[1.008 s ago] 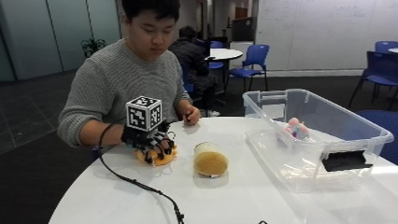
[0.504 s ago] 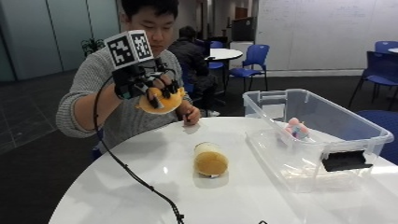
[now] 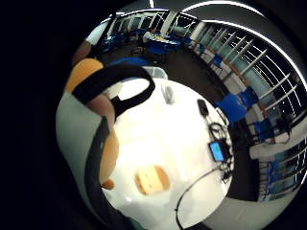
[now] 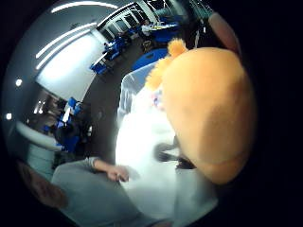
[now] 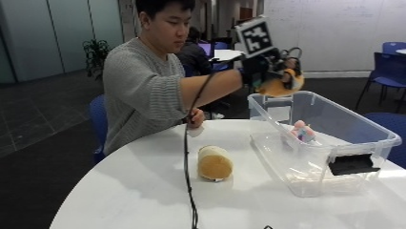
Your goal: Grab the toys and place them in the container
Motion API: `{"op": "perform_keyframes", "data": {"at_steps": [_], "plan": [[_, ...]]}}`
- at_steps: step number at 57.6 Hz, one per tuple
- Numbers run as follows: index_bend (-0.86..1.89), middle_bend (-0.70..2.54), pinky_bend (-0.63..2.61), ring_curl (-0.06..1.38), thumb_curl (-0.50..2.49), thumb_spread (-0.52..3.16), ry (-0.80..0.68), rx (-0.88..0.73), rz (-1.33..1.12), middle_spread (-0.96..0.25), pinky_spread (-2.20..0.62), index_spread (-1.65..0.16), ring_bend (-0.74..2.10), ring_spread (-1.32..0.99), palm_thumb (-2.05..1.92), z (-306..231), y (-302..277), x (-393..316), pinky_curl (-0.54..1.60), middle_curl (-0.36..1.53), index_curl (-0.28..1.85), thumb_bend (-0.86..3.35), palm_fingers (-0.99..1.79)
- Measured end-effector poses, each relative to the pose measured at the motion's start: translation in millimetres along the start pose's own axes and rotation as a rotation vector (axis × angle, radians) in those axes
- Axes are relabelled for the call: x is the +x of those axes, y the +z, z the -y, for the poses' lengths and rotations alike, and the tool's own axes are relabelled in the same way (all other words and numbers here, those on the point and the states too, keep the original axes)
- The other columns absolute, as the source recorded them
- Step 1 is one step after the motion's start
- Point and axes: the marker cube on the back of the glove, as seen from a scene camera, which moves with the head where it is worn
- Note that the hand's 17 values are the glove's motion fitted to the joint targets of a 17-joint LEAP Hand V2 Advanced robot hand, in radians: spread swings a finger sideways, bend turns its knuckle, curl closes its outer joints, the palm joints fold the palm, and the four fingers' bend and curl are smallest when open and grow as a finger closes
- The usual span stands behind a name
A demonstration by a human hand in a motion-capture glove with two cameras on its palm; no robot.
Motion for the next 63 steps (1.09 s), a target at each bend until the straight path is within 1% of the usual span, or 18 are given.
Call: {"op": "perform_keyframes", "data": {"at_steps": [2, 4, 9, 12, 17, 19, 23, 27, 32, 34, 37, 38, 42, 47, 50, 53, 55, 63], "plan": [[0.13, 0.29, 1.26, 0.53, 0.78, 1.15, 0.121, -0.023, 0.107, -0.30, -0.35, -0.40, 0.75, -0.45, 0.59, 27.3, 17.4, -24.2, 0.37, 0.56, 0.31, 0.06, 0.56], [0.14, 0.29, 1.27, 0.53, 0.78, 1.17, 0.159, -0.051, 0.094, -0.30, -0.34, -0.40, 0.74, -0.45, 0.58, 50.4, 40.1, -38.0, 0.37, 0.57, 0.31, 0.05, 0.54], [0.14, 0.30, 1.28, 0.52, 0.77, 1.23, 0.092, -0.125, -0.032, -0.30, -0.33, -0.40, 0.70, -0.45, 0.56, 82.6, 85.6, -48.0, 0.37, 0.59, 0.31, 0.04, 0.48], [0.14, 0.32, 1.27, 0.52, 0.76, 1.26, 0.060, -0.158, -0.037, -0.30, -0.32, -0.40, 0.69, -0.44, 0.53, 94.2, 103.2, -50.5, 0.36, 0.60, 0.31, 0.04, 0.46], [0.14, 0.32, 1.28, 0.52, 0.75, 1.31, -0.019, -0.185, -0.123, -0.30, -0.31, -0.39, 0.67, -0.44, 0.50, 108.0, 133.2, -39.9, 0.36, 0.61, 0.31, 0.03, 0.44], [0.14, 0.32, 1.28, 0.52, 0.75, 1.33, -0.026, -0.188, -0.139, -0.30, -0.31, -0.39, 0.66, -0.44, 0.48, 112.3, 143.3, -35.3, 0.36, 0.61, 0.31, 0.02, 0.43], [0.15, 0.32, 1.28, 0.52, 0.73, 1.37, 0.023, -0.215, -0.135, -0.30, -0.30, -0.39, 0.65, -0.44, 0.47, 119.0, 164.9, -33.0, 0.36, 0.62, 0.32, 0.02, 0.41], [0.15, 0.31, 1.30, 0.52, 0.71, 1.39, 0.059, -0.283, -0.145, -0.30, -0.30, -0.38, 0.65, -0.45, 0.45, 120.0, 188.2, -28.0, 0.36, 0.63, 0.32, 0.01, 0.40], [0.16, 0.30, 1.29, 0.52, 0.69, 1.42, 0.064, -0.371, -0.141, -0.30, -0.30, -0.37, 0.63, -0.44, 0.44, 115.8, 207.8, -21.0, 0.36, 0.64, 0.33, 0.01, 0.38], [0.16, 0.29, 1.29, 0.52, 0.68, 1.43, 0.113, -0.403, -0.177, -0.30, -0.30, -0.37, 0.63, -0.45, 0.43, 115.1, 214.3, -17.4, 0.36, 0.64, 0.33, 0.01, 0.38], [0.17, 0.29, 1.29, 0.52, 0.66, 1.44, 0.232, -0.437, -0.295, -0.30, -0.30, -0.37, 0.62, -0.45, 0.42, 115.3, 220.1, -7.0, 0.36, 0.64, 0.34, 0.00, 0.37], [0.17, 0.29, 1.29, 0.52, 0.66, 1.44, 0.236, -0.443, -0.291, -0.30, -0.29, -0.37, 0.62, -0.45, 0.42, 115.6, 220.2, -7.2, 0.35, 0.65, 0.34, 0.00, 0.36], [0.18, 0.27, 1.28, 0.52, 0.64, 1.45, 0.137, -0.447, -0.137, -0.31, -0.29, -0.37, 0.60, -0.45, 0.41, 117.1, 217.7, -20.7, 0.35, 0.65, 0.35, -0.01, 0.35], [0.18, 0.25, 1.28, 0.52, 0.61, 1.45, 0.153, -0.488, -0.115, -0.31, -0.29, -0.37, 0.58, -0.45, 0.39, 114.8, 217.0, -19.7, 0.35, 0.65, 0.36, -0.01, 0.34], [0.19, 0.21, 1.29, 0.52, 0.58, 1.44, 0.164, -0.528, -0.104, -0.30, -0.27, -0.37, 0.53, -0.44, 0.35, 111.1, 216.8, -16.8, 0.36, 0.65, 0.38, -0.03, 0.24], [0.16, 0.15, 1.32, 0.52, 0.54, 1.40, 0.177, -0.553, -0.099, -0.28, -0.22, -0.36, 0.44, -0.39, 0.27, 108.7, 216.2, -15.0, 0.38, 0.63, 0.39, -0.05, -0.01], [0.17, 0.10, 1.35, 0.50, 0.51, 1.38, 0.182, -0.562, -0.091, -0.26, -0.18, -0.36, 0.39, -0.35, 0.23, 107.8, 214.5, -14.7, 0.38, 0.59, 0.39, -0.05, -0.11], [0.15, 0.03, 1.37, 0.45, 0.45, 1.32, 0.145, -0.544, -0.082, -0.20, -0.07, -0.36, 0.29, -0.25, 0.15, 107.2, 190.7, -13.0, 0.37, 0.45, 0.36, -0.03, -0.23]]}}
